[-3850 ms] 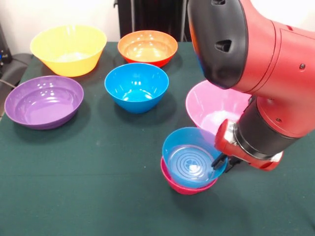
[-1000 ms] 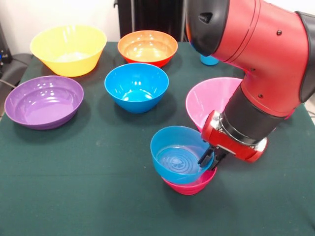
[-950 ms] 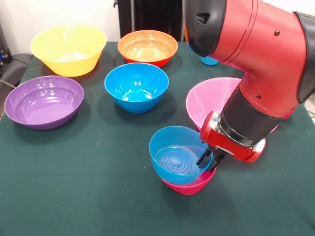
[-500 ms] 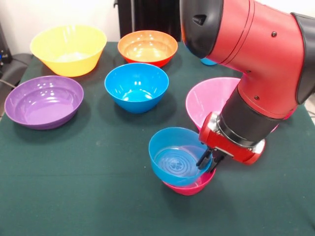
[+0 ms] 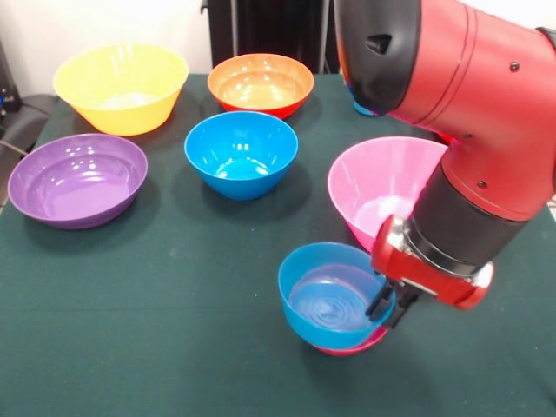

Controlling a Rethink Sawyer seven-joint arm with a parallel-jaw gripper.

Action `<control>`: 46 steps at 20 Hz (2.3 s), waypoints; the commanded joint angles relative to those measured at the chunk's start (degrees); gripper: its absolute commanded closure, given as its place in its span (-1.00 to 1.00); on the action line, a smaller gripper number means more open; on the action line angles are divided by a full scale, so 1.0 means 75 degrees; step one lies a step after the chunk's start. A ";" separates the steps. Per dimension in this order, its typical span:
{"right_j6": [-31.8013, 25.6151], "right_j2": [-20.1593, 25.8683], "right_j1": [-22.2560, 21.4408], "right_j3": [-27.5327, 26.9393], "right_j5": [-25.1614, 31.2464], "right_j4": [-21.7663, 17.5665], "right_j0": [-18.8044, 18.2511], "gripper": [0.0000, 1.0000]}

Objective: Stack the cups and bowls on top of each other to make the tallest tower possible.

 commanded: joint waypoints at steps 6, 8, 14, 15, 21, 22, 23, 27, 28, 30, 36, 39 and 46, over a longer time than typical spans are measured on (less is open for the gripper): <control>0.0578 0.1107 0.0295 0.0506 0.0123 0.0021 0.0044 1.00; 0.0568 0.1284 0.0077 0.1004 -0.0130 -0.0064 0.0192 1.00; 0.0531 0.1576 -0.0285 0.1950 -0.0487 -0.0248 0.0428 1.00; 0.0529 0.1600 -0.0287 0.1977 -0.0478 -0.0253 0.0430 1.00; 0.0395 0.1713 -0.0440 0.2355 -0.0668 -0.0382 0.0460 1.00; 0.0373 0.1675 -0.0417 0.2313 -0.0647 -0.0415 0.0446 1.00; 0.0350 0.1637 -0.0394 0.2271 -0.0626 -0.0447 0.0432 1.00; 0.0351 0.1491 -0.0146 0.1902 -0.0737 -0.0535 0.0348 1.00; 0.0356 0.1449 -0.0108 0.1841 -0.0751 -0.0557 0.0339 1.00; 0.0328 0.1361 -0.0049 0.1751 -0.0855 -0.0626 0.0308 1.00; 0.0361 0.1234 0.0163 0.1505 -0.0963 -0.0667 0.0236 1.00; 0.0422 0.1036 0.0457 0.0938 -0.0667 -0.0589 0.0065 1.00; 0.0537 0.0618 0.0867 0.0039 0.0308 -0.0327 -0.0219 1.00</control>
